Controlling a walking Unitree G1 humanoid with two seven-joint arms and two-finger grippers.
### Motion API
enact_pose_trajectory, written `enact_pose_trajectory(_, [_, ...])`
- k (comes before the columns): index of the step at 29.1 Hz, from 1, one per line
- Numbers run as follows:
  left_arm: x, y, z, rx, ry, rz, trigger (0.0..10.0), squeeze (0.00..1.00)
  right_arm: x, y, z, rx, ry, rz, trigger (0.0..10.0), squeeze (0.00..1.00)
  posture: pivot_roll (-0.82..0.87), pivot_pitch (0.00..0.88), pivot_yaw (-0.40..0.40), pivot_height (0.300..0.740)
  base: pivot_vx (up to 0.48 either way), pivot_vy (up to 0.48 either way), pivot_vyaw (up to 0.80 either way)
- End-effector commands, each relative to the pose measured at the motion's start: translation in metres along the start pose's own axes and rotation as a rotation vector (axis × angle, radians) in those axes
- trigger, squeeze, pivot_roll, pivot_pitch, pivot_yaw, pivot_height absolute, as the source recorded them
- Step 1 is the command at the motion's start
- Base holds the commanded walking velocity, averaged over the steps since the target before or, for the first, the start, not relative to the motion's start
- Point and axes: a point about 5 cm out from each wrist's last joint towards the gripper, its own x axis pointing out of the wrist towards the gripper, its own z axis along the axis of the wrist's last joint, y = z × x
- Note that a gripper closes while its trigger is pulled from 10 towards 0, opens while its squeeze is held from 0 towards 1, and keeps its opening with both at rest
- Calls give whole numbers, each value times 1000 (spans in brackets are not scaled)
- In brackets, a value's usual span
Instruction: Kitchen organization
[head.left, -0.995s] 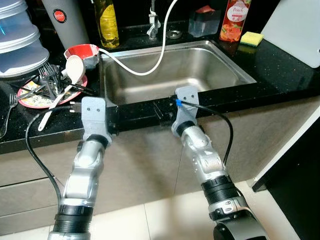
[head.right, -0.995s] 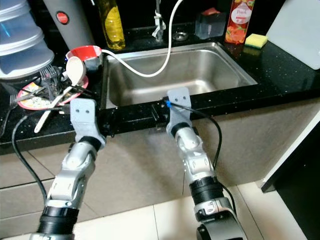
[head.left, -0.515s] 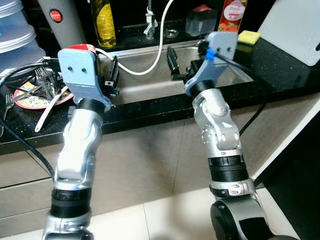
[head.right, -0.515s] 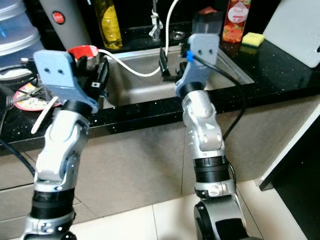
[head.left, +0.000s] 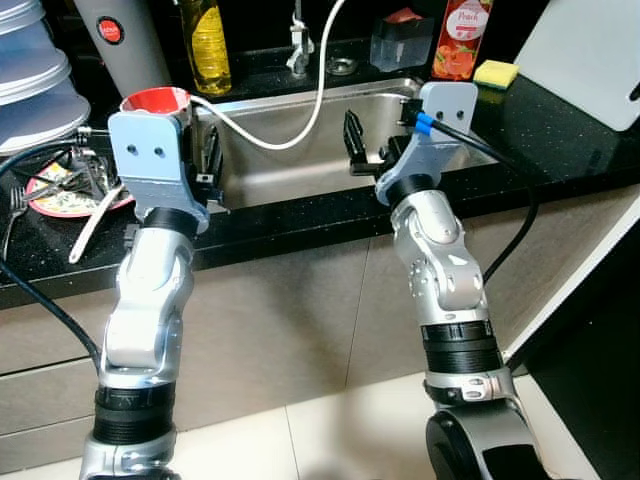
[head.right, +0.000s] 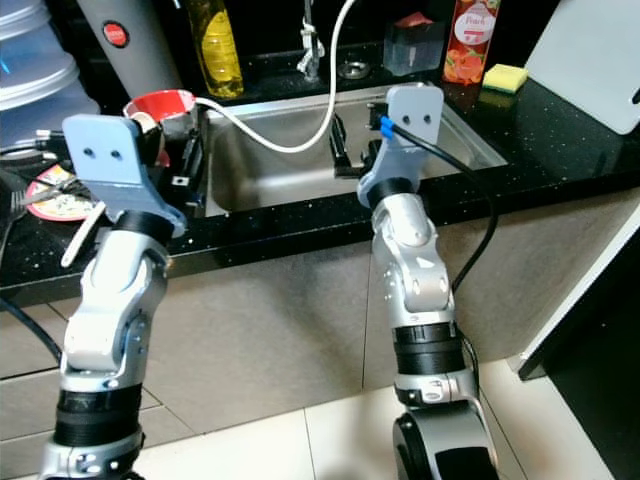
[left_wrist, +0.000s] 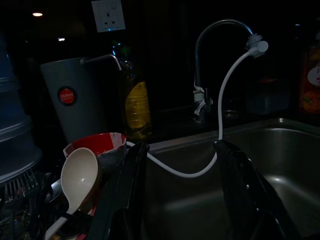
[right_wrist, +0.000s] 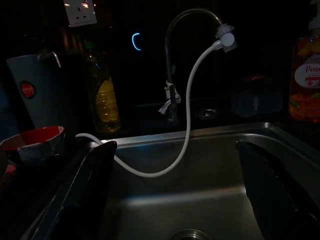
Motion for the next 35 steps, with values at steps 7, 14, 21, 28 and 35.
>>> enact_pose_trajectory(7, [0, 4, 5, 36, -7, 11, 10000, 0, 0, 3, 2, 16, 1, 14, 10000, 0, 99, 0, 37, 740, 0, 0, 0])
enact_pose_trajectory(14, [0, 3, 4, 36, -5, 8, 10000, 0, 0, 2, 2, 17, 2, 12, 10000, 0, 98, 0, 39, 740, 0, 0, 0])
enact_pose_trajectory(21, [1, 3, 4, 37, -4, 6, 10000, 0, -1, 4, 0, 25, 10, 21, 10000, 0, 96, 0, 37, 740, 0, 0, 0])
enact_pose_trajectory(28, [2, 3, 4, 36, -4, 9, 10000, 0, 0, 4, 0, 28, 14, 22, 10000, 0, 94, 0, 36, 740, 0, 0, 0])
enact_pose_trajectory(35, [2, 2, 3, 37, -2, 9, 10000, 0, 0, 5, -2, 34, 22, 24, 10000, 0, 96, 0, 34, 740, 0, 0, 0])
